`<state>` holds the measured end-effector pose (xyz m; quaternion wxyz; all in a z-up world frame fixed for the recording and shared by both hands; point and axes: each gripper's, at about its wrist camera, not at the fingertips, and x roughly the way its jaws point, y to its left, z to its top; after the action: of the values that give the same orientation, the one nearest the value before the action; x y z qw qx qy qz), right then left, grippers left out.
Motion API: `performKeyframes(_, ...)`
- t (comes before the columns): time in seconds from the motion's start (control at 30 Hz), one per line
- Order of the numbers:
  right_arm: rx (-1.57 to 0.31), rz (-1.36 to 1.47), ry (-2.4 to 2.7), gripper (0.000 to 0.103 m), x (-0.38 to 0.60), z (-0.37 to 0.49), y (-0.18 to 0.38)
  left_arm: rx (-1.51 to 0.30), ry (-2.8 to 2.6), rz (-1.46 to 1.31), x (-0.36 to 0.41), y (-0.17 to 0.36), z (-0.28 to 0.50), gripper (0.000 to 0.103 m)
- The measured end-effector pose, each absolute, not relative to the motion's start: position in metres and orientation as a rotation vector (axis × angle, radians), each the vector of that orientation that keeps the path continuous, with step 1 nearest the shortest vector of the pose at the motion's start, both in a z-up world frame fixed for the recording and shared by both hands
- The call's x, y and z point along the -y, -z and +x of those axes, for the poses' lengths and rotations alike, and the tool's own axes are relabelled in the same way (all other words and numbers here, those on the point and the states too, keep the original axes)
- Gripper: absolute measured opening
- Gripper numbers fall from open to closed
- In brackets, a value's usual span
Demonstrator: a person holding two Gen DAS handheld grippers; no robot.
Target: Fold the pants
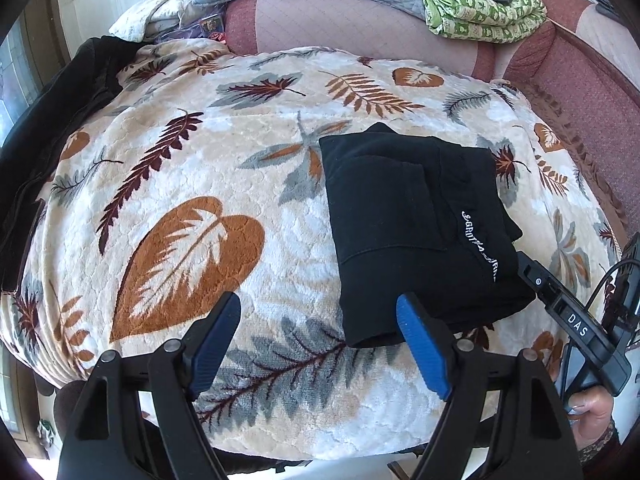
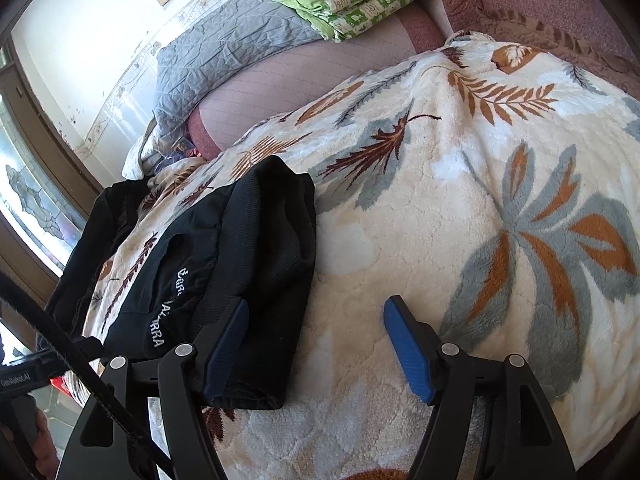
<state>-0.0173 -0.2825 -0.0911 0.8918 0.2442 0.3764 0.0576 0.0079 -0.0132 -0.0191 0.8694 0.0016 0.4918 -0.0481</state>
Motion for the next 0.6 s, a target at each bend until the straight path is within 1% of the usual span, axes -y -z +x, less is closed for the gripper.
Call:
performKeyframes(0.2, -0.814, 0.473, -0.147, 0.082, 0.280, -0.011, 0.091, -1.020, 0.094, -0.024, 0.008, 0.013, -0.003, 0.080)
performKeyframes(0.37, -0.903, 0.278, -0.183, 0.087, 0.262, 0.000, 0.087, -0.979, 0.097, -0.058, -0.002, 0.000, -0.020, 0.080)
performKeyframes(0.47, -0.943, 0.159, -0.179, 0.087, 0.251, 0.003, 0.085, -0.942, 0.096, -0.088, -0.017, -0.015, -0.033, 0.080)
performKeyframes(0.53, -1.002, 0.185, -0.167, 0.087, 0.254, 0.009, 0.080, -0.914, 0.094, -0.102, -0.027, -0.025, -0.036, 0.080)
performKeyframes(0.6, -1.030, 0.278, -0.161, 0.087, 0.267, 0.014, 0.068, -0.885, 0.091, -0.108, -0.035, -0.037, -0.032, 0.081)
